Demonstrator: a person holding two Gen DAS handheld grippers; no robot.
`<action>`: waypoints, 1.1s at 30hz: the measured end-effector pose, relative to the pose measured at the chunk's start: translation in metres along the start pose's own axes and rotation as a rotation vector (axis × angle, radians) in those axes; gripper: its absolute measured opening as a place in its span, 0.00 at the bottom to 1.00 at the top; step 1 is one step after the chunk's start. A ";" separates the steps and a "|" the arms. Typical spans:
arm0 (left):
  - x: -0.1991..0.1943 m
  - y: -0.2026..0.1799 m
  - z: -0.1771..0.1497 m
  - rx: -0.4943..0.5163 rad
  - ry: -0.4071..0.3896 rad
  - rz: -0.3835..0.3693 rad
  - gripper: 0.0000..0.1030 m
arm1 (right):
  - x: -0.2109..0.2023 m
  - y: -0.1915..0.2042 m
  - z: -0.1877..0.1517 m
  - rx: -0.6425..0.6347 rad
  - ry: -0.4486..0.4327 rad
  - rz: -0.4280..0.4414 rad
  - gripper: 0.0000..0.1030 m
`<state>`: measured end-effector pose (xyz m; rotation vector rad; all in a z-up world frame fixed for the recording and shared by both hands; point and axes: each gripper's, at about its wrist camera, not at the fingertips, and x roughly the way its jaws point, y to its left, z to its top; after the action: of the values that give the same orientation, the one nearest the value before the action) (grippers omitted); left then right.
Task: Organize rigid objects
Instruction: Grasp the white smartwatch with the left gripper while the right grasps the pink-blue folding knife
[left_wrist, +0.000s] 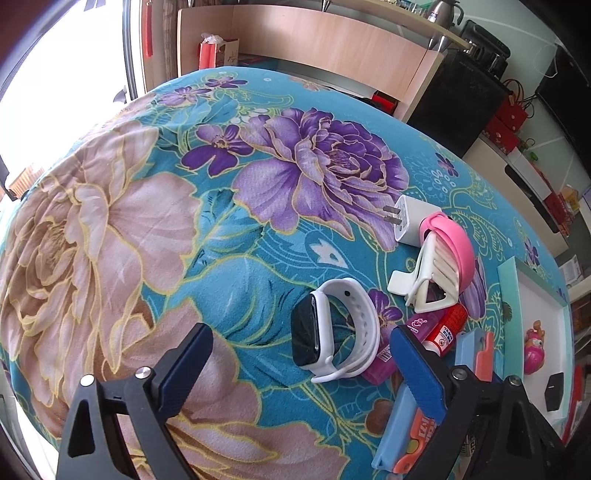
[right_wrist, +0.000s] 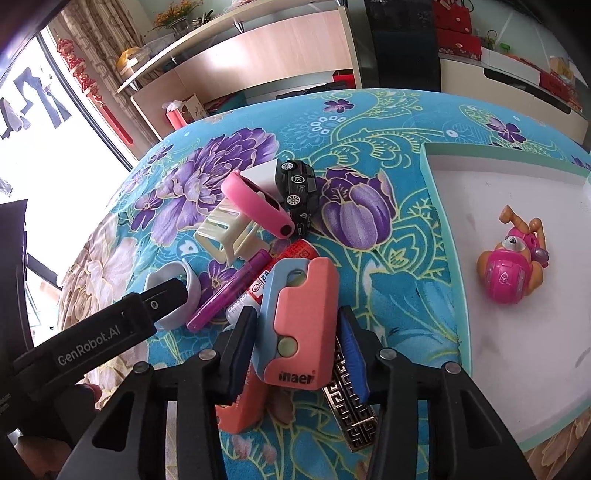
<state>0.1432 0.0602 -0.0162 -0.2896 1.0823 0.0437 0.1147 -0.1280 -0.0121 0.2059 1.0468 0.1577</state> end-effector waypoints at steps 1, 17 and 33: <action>0.002 -0.001 0.000 0.000 0.008 -0.005 0.92 | 0.000 0.000 0.000 0.001 0.001 -0.001 0.44; 0.015 -0.017 0.001 0.082 -0.023 0.041 0.65 | 0.003 -0.004 -0.001 0.018 0.014 -0.011 0.44; -0.001 -0.010 0.002 0.033 -0.065 -0.015 0.53 | -0.002 -0.007 -0.001 0.032 -0.003 0.009 0.40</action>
<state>0.1460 0.0515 -0.0127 -0.2647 1.0151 0.0218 0.1135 -0.1351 -0.0125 0.2399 1.0465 0.1484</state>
